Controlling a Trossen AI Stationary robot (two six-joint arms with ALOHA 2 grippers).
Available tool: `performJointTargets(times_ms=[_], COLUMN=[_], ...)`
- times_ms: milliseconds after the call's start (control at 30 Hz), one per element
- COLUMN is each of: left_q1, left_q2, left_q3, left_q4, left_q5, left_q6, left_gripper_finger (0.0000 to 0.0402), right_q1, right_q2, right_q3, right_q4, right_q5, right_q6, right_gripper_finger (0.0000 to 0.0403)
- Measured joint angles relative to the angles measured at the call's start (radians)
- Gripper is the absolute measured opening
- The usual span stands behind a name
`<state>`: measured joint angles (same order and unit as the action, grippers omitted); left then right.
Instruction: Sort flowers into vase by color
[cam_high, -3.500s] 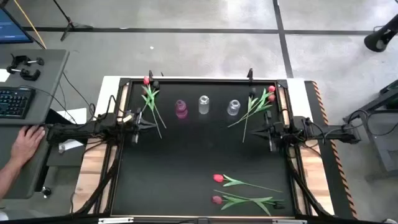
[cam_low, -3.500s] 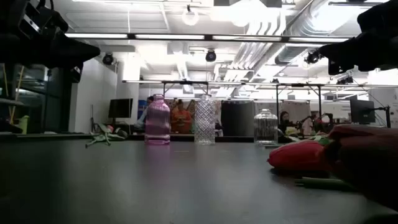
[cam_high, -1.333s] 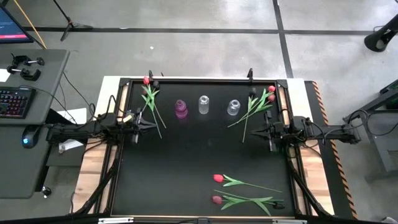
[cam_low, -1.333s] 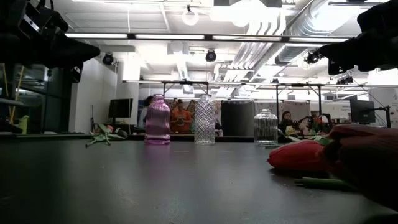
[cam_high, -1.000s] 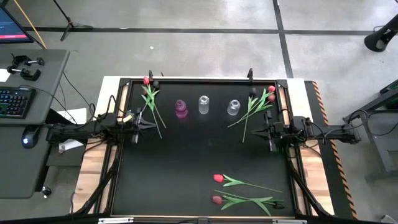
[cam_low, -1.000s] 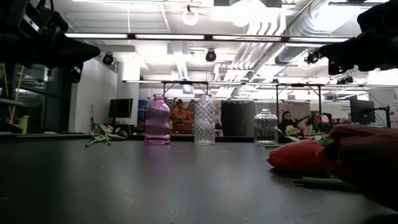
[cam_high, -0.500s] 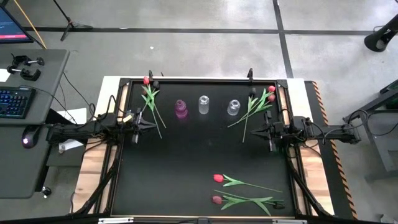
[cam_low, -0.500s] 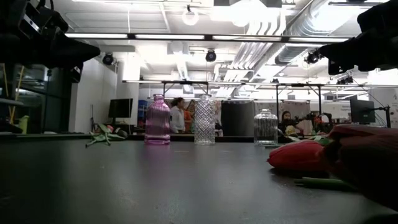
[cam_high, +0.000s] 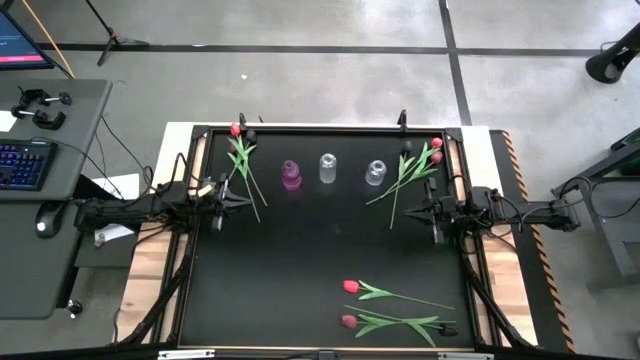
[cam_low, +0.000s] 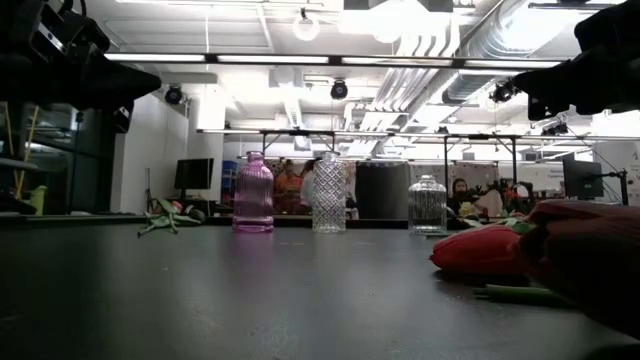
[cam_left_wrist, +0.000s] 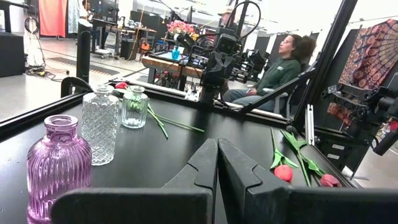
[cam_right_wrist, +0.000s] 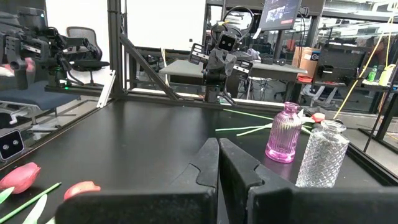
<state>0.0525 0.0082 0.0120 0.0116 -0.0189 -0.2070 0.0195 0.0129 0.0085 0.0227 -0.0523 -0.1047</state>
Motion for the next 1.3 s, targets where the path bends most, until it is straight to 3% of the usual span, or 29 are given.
performJointTargets(times_ms=[1167, 1300], left_q1=[0.0, 0.0], left_q2=[0.0, 0.0], left_q3=[0.0, 0.0], left_q4=[0.0, 0.0], left_q5=[0.0, 0.0], left_q6=[0.0, 0.0], left_gripper_finger=[0.0, 0.0], right_q1=[0.0, 0.0], right_q2=[0.0, 0.0], right_q3=[0.0, 0.0], right_q4=[0.0, -0.002], right_q5=[0.001, 0.063], right_q6=[-0.002, -0.062], right_gripper_finger=[0.0, 0.0])
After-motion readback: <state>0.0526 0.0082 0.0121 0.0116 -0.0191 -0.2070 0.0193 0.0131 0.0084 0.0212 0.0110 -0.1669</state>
